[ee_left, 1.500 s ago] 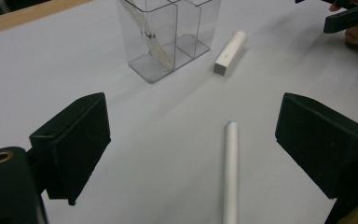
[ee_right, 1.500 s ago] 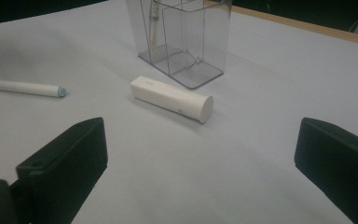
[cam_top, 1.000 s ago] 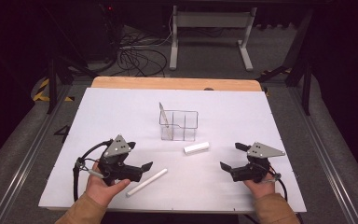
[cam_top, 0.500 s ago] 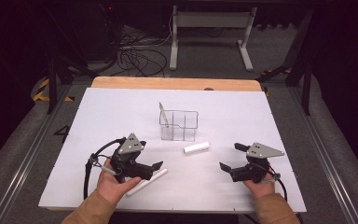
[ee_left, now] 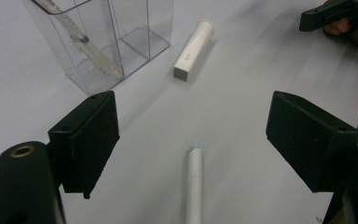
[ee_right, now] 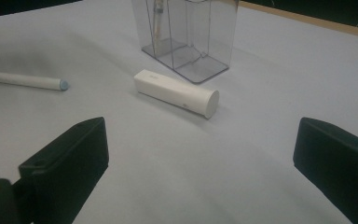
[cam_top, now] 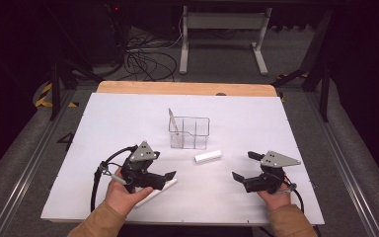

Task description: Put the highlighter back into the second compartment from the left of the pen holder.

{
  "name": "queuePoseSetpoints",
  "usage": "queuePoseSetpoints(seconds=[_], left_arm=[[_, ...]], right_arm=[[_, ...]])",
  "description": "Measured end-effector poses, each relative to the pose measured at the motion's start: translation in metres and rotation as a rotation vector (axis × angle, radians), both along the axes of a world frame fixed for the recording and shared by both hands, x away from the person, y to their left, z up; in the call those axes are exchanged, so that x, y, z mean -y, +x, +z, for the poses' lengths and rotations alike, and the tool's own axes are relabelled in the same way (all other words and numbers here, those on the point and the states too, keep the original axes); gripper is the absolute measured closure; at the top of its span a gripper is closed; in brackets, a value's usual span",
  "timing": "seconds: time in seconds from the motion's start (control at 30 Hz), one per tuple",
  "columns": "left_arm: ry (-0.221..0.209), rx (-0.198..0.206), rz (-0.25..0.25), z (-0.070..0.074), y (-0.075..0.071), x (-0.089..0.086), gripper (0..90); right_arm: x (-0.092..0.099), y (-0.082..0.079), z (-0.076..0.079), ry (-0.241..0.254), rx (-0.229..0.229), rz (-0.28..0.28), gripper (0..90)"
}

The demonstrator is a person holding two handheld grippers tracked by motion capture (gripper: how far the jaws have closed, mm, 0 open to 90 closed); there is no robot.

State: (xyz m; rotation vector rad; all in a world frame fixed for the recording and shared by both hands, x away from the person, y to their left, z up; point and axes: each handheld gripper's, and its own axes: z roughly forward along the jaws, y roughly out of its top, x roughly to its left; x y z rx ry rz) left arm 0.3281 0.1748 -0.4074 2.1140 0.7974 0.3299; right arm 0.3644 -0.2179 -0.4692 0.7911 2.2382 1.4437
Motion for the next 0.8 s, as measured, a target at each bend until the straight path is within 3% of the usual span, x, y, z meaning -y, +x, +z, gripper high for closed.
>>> queuePoseSetpoints(seconds=[0.23, 0.8], left_arm=[[0.054, -0.02, -0.006, -0.003, 0.0, 0.005, 22.9], [0.175, -0.145, -0.029, -0.014, 0.006, 0.014, 34.3]], right_arm=[[-0.001, 0.0, 0.0, -0.005, 0.002, 0.002, 4.0], [-0.001, 0.0, -0.001, -0.009, 0.002, 0.001, 4.1]])
